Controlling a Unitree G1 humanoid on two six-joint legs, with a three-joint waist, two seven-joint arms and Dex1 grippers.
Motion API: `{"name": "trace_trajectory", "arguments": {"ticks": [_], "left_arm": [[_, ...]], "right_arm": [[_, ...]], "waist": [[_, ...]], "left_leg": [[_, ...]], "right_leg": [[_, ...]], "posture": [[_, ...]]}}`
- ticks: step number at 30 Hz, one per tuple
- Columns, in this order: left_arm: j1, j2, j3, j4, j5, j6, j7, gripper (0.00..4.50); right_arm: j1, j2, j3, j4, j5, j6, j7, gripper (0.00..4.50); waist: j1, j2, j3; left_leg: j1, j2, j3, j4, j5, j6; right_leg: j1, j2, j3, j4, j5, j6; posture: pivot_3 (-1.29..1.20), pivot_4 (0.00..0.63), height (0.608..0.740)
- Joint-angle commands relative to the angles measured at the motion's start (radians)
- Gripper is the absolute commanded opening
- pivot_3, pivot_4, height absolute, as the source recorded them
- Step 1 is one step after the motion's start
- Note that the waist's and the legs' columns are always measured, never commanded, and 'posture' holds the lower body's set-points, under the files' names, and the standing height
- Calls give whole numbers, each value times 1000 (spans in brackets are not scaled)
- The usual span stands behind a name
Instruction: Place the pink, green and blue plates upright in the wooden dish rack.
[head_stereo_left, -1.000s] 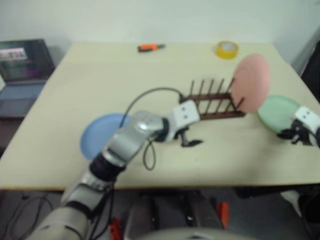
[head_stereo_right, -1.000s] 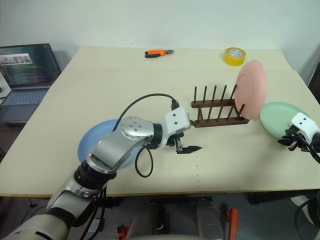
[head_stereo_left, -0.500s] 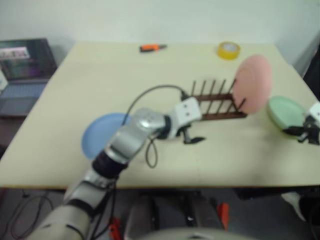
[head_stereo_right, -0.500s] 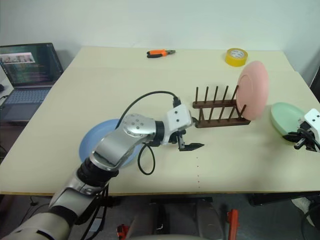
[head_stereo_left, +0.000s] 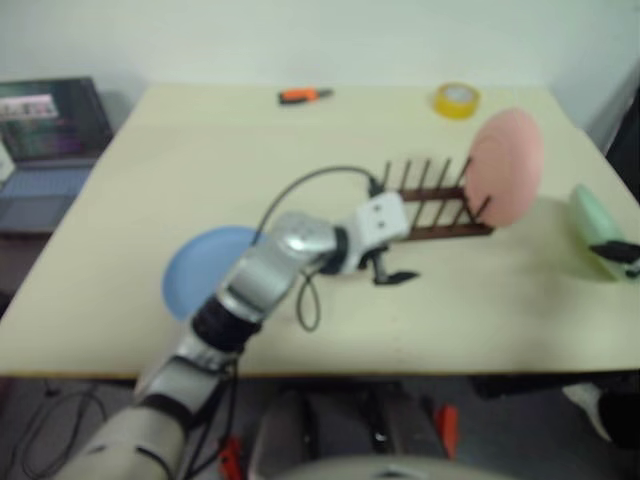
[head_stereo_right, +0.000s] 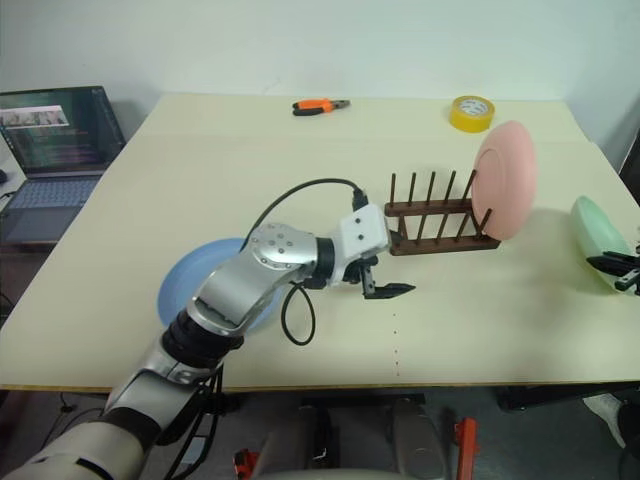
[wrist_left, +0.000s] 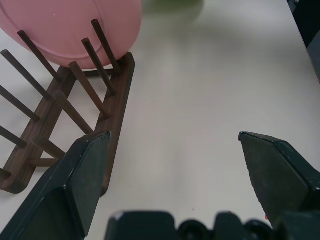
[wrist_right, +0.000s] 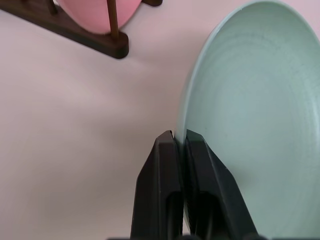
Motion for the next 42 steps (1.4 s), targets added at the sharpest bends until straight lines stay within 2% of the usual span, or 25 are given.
{"name": "trace_trajectory", "arguments": {"ticks": [1, 13, 19, 31, 37, 42], "left_arm": [[-18, 2, 38, -18, 3, -26, 7, 4500], [-16, 16, 70, -33, -6, -20, 8, 4500], [-12, 26, 74, -30, -1, -26, 8, 4500], [10, 50, 88, -67, -4, -9, 16, 4500], [26, 78, 108, -94, -9, 13, 22, 4500], [43, 95, 115, -126, -12, 42, 35, 4500]], "right_arm": [[-44, -41, -77, -36, 51, 16, -25, 42], [-165, -94, -149, -97, 130, 31, -51, 42], [-314, -89, -147, -165, 204, 54, -40, 42], [-636, 93, -146, -292, 532, 297, -80, 42], [-669, 192, -134, -296, 608, 367, -103, 42], [-627, 285, -116, -280, 638, 410, -104, 42]], "waist": [[-1, 0, 0], [0, 0, 0], [-2, 1, 0], [1, 1, 1], [3, 1, 1], [2, 1, 1]], "left_leg": [[0, 0, 0, 0, 0, 0], [-1, 0, 0, -1, 0, 0], [-1, 0, 0, -1, 0, 0], [-6, 1, -1, -2, 0, 0], [-10, 1, 0, -2, 0, 0], [-11, 2, 0, -2, 0, 0]], "right_leg": [[0, 0, 0, 0, 0, 0], [-1, 0, 0, -1, 0, 0], [-2, 0, 0, 0, 0, 0], [-5, 0, -1, -1, -1, -1], [-9, -1, -1, -1, -1, -2], [-12, 0, -1, 1, 0, 0]], "posture": [[0, 150, 740], [0, 150, 740], [0, 150, 740], [0, 150, 740], [0, 150, 740], [0, 150, 740]]}}
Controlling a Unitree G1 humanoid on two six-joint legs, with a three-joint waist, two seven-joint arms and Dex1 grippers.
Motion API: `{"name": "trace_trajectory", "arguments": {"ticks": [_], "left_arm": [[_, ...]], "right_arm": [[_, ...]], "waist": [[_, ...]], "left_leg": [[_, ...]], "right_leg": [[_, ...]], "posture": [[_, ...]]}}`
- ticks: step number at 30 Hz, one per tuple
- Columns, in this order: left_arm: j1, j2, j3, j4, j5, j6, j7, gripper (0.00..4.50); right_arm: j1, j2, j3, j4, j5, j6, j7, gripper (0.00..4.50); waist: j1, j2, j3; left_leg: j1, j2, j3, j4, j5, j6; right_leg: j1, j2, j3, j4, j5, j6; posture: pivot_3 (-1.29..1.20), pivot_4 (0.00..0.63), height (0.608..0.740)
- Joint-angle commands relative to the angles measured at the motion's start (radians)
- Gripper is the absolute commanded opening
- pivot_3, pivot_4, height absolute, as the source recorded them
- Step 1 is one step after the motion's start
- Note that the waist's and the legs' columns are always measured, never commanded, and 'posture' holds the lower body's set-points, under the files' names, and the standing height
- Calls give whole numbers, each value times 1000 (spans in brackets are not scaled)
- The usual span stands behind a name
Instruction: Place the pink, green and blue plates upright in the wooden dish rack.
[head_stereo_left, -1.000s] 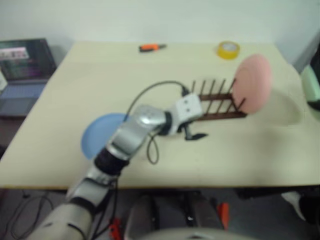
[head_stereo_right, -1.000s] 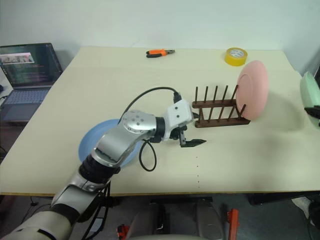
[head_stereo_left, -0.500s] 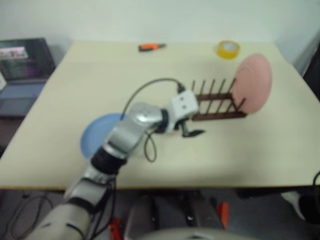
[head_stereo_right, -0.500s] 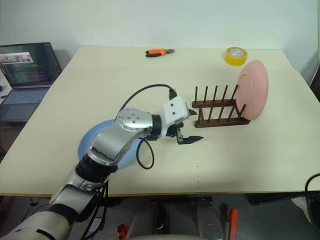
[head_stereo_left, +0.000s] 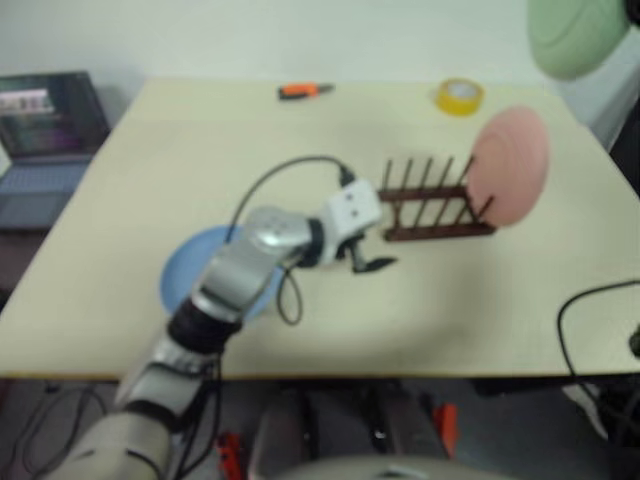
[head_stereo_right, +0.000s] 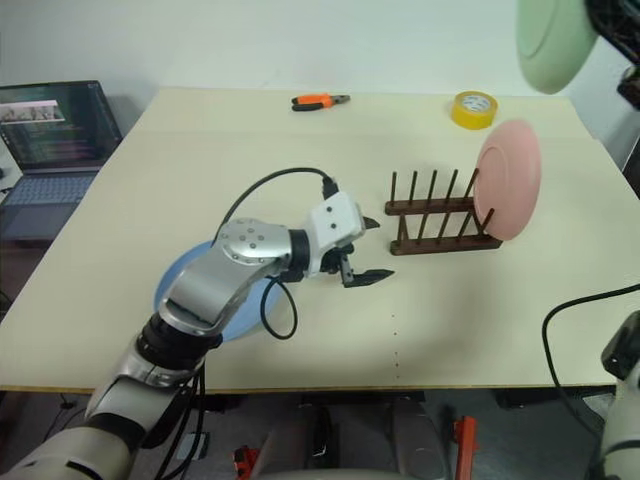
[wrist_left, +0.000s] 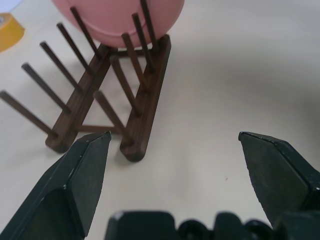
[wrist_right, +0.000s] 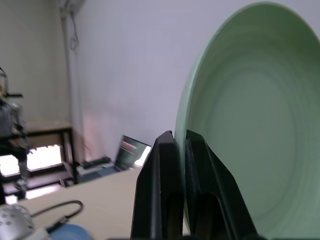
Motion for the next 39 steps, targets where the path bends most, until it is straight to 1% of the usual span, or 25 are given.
{"name": "trace_trajectory", "arguments": {"ticks": [1, 6, 13, 25, 39], "left_arm": [[-1, 6, 27, -67, -9, 19, 13, 4500], [5, 16, 29, -85, -8, 43, 17, 4500], [12, 25, 30, -111, -14, 73, 28, 4500], [21, 31, 27, -133, -21, 99, 46, 4500], [21, 36, 19, -140, -24, 105, 49, 4500]], "right_arm": [[19, 25, -7, -2, 32, 15, 10, 42], [49, 58, 6, 30, 28, 35, 17, 42], [92, 101, 34, 7, 16, 35, -1, 42], [136, 126, 72, -23, 6, 65, -34, 42], [204, 130, 70, -50, 7, 80, -64, 42]], "waist": [[1, 0, 0], [2, 0, 0], [0, 0, 0], [1, 0, 0], [0, 0, 0]], "left_leg": [[0, 0, 0, 0, 0, 0], [-2, 0, 0, 1, 0, 0], [-2, 0, 0, 0, 0, 0], [-2, 0, 0, 0, 0, 0], [-2, 0, 0, 1, 0, 0]], "right_leg": [[0, 0, 0, 0, 1, 1], [0, 0, 0, -1, 1, 2], [-1, 1, -1, 0, 2, 3], [-1, 1, -1, 0, 2, 3], [-1, 1, -1, -1, 2, 3]], "posture": [[0, 150, 740], [0, 150, 740], [0, 150, 740], [0, 150, 740], [0, 150, 740]]}}
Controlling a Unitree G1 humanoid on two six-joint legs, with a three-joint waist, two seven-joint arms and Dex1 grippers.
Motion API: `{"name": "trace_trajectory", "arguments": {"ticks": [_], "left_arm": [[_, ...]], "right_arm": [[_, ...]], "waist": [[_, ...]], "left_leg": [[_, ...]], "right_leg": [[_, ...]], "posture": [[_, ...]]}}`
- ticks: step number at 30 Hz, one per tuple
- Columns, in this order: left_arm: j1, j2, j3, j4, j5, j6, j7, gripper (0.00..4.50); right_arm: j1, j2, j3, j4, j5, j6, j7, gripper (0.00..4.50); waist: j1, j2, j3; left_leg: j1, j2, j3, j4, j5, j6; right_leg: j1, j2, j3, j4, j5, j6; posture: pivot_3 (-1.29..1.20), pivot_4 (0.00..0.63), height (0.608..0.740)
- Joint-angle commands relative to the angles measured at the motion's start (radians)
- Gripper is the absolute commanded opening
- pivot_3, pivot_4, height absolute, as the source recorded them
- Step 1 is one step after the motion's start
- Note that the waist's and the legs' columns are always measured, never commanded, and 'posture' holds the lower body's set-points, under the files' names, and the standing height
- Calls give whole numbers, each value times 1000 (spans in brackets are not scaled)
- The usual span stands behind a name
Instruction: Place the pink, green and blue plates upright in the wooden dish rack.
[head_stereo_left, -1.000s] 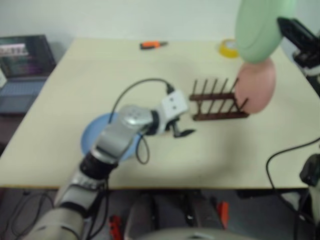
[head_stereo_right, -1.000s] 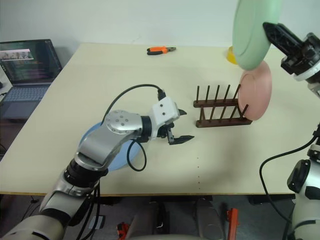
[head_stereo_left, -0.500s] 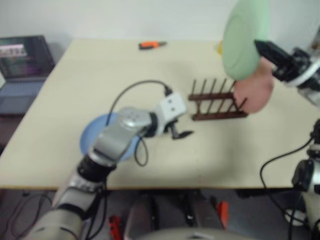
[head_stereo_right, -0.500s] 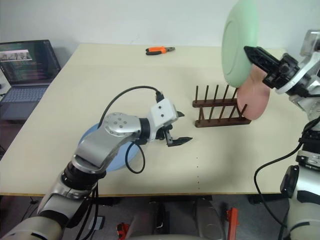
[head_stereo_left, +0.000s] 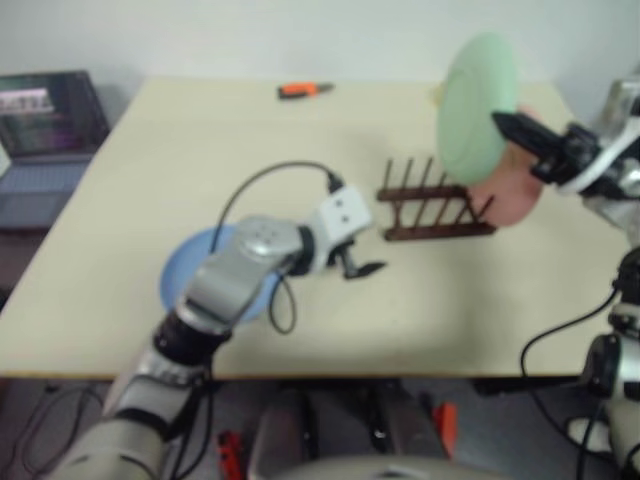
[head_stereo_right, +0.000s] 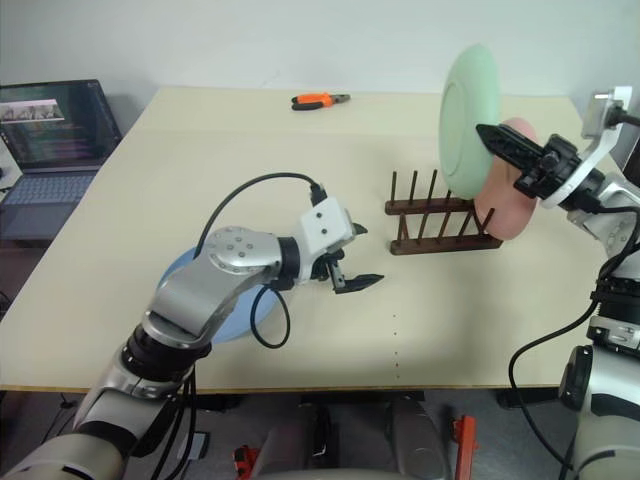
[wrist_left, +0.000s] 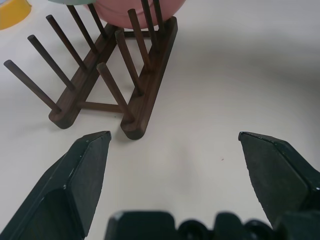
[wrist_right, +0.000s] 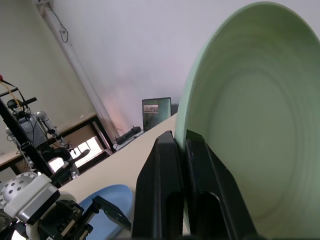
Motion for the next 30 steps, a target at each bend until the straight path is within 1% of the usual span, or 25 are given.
{"name": "trace_trajectory", "arguments": {"ticks": [1, 12, 22, 30], "left_arm": [[-12, 1, 14, -46, -5, -2, 6, 4500], [-8, -2, 7, -57, -7, 2, 7, 4500], [-7, 1, 8, -57, -7, 5, 6, 4500], [-13, 2, 3, -47, -1, -2, 4, 4500]], "right_arm": [[2, -7, -16, -44, 12, -2, 0, 42], [23, -19, -16, -39, 5, 4, 4, 42], [43, -1, 5, -49, -9, -1, -18, 42], [32, -4, 24, -62, -29, -7, -22, 42]], "waist": [[0, 0, 0], [0, 0, 0], [0, 0, 0], [0, 0, 0]], "left_leg": [[0, 0, 0, 0, 0, 0], [0, 0, 0, 0, 0, 0], [0, 0, 0, 0, 0, 0], [0, 0, 0, 0, 0, 0]], "right_leg": [[0, 0, 0, 0, 0, 0], [0, 0, 0, 0, 0, 0], [0, 0, 0, 0, 0, 0], [0, 0, 0, 0, 0, 0]], "posture": [[0, 150, 740], [0, 150, 740], [0, 150, 740], [0, 150, 740]]}}
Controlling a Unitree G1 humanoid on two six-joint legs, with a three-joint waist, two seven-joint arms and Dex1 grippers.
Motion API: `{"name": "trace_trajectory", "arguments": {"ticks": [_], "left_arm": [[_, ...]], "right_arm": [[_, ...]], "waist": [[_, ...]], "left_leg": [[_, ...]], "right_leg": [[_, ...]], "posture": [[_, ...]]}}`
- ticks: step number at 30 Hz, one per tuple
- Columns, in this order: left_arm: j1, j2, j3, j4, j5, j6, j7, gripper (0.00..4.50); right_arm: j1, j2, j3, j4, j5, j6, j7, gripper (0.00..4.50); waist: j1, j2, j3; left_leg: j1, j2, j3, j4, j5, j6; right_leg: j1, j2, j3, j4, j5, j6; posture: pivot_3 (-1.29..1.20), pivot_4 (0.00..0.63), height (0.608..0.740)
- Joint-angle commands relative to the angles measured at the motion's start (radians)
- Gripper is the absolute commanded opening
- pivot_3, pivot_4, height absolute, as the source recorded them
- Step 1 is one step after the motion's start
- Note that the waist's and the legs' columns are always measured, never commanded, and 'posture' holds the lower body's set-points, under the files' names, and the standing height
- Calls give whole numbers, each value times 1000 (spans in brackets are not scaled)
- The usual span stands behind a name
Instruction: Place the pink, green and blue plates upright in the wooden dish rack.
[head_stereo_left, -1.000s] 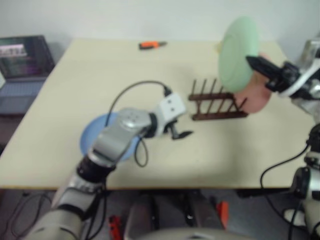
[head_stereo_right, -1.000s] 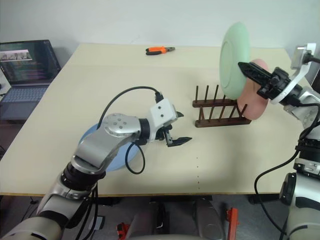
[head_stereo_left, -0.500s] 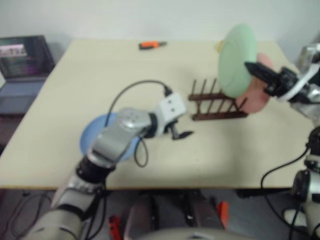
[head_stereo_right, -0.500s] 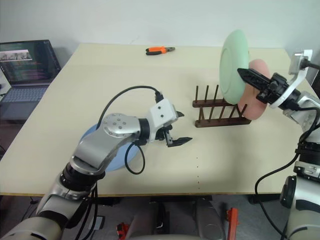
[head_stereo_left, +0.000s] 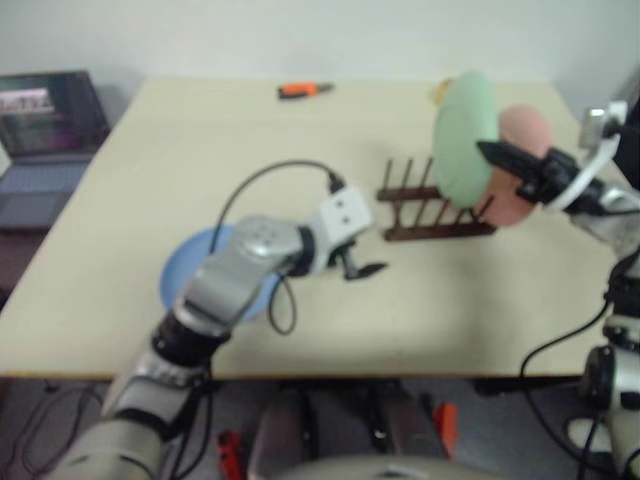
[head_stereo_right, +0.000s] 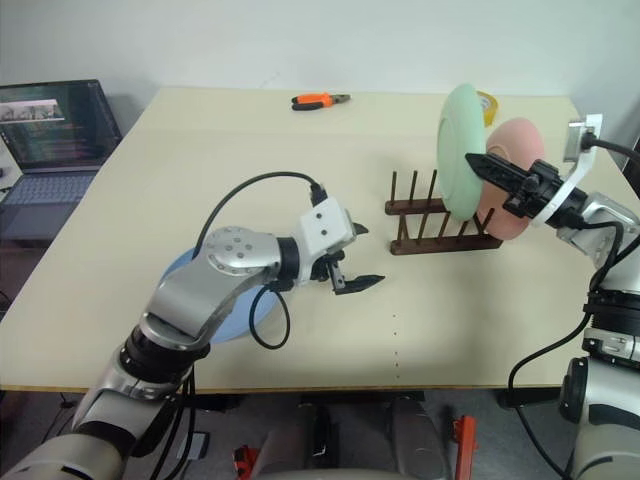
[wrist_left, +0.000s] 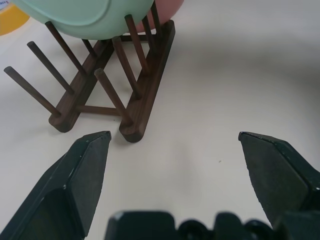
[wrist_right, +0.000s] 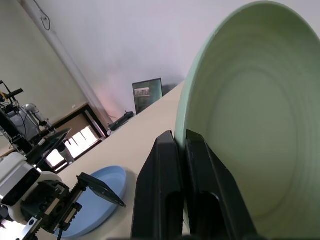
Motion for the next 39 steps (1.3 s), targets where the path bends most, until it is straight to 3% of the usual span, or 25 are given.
{"name": "trace_trajectory", "arguments": {"ticks": [1, 4, 7, 18, 32, 39], "left_arm": [[-14, 0, 4, -23, 1, -9, 5, 4500], [-16, 0, 4, -20, 2, -12, 4, 4500], [-17, 0, 3, -19, 3, -13, 4, 4500], [-21, -4, -1, -12, 5, -20, 2, 4500], [-25, -9, -9, -1, 9, -30, 1, 4500], [-29, 15, 24, -14, 1, -32, -8, 4500]], "right_arm": [[-24, -19, -15, -48, 5, -9, 2, 42], [-20, -37, -28, -44, 10, -1, 14, 42], [-5, -55, -39, -43, 16, 3, 29, 694], [31, -71, -40, -13, -15, -57, 67, 4459], [22, -80, -37, -40, -53, -146, 64, 4459], [-2, -154, -45, -26, -99, -206, 105, 4459]], "waist": [[0, 0, 0], [0, 0, 0], [1, 0, 0], [0, 0, 0], [0, 0, 0], [1, 0, 0]], "left_leg": [[0, 0, 0, 0, 0, 0], [0, 0, 0, 0, 0, 0], [0, 0, 0, 0, 0, 0], [0, 0, 0, 0, 0, 0], [0, 0, 0, 0, 0, 0], [0, 0, 0, 0, 0, 0]], "right_leg": [[0, 0, 0, 0, 0, 0], [0, 0, 0, 0, 0, 0], [0, 0, 0, 0, 0, 0], [0, 0, 0, 0, 0, 0], [0, 0, 0, 0, 0, 0], [0, 0, 0, 0, 0, 0]], "posture": [[0, 150, 740], [0, 150, 740], [0, 150, 740], [0, 150, 740], [0, 150, 740], [0, 150, 740]]}}
